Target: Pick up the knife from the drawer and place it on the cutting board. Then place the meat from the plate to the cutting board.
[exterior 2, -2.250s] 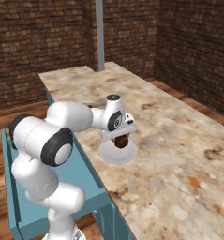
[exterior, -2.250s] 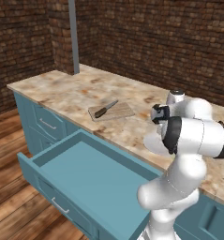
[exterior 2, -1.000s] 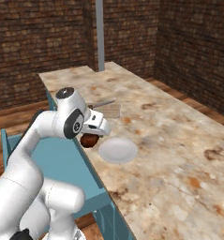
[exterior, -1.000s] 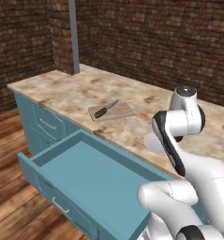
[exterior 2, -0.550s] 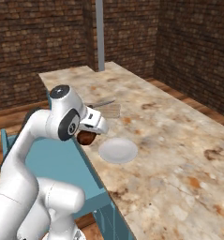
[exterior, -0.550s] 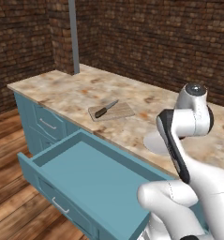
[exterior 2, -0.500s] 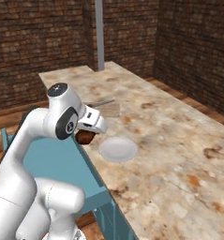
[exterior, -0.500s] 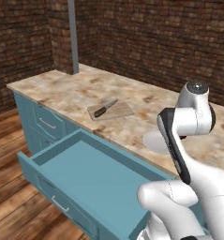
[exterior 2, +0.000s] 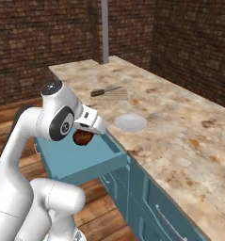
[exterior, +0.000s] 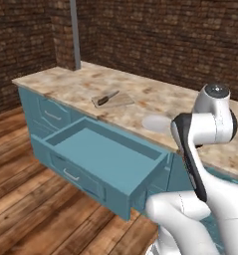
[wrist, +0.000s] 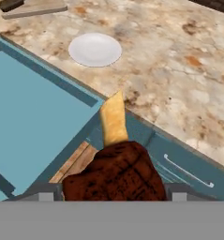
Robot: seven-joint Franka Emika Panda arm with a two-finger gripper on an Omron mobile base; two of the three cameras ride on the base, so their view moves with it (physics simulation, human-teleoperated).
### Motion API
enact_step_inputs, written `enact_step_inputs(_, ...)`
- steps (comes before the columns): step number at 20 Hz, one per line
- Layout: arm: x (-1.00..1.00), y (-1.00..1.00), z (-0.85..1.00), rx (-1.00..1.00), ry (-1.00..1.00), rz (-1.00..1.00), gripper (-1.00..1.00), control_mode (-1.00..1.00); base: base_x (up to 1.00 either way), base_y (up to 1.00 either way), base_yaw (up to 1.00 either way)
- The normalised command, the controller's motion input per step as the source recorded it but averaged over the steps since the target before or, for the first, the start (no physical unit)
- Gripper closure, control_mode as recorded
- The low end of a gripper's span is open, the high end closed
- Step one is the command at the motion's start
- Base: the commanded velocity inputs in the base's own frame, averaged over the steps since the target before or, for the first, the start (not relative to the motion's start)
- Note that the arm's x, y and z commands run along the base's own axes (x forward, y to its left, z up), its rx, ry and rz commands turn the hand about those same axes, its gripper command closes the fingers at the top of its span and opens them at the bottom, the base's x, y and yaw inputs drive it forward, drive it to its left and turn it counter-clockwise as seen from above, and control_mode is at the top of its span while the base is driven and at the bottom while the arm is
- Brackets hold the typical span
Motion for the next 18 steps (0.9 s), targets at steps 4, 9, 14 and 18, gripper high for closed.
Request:
enact_step_inputs(4,0.0,0.0,0.0,0.0,0.0,0.0,1.0,1.0,-0.86,1.0,-0.22)
enact_step_inputs(9,0.0,0.0,0.0,0.0,0.0,0.0,1.0,1.0,-0.18,1.0,-0.49)
enact_step_inputs(14,0.0,0.0,0.0,0.0,0.0,0.0,1.0,1.0,0.21,1.0,-0.6)
enact_step_inputs(18,0.0,0.0,0.0,0.0,0.0,0.0,1.0,1.0,0.39,1.0,-0.43)
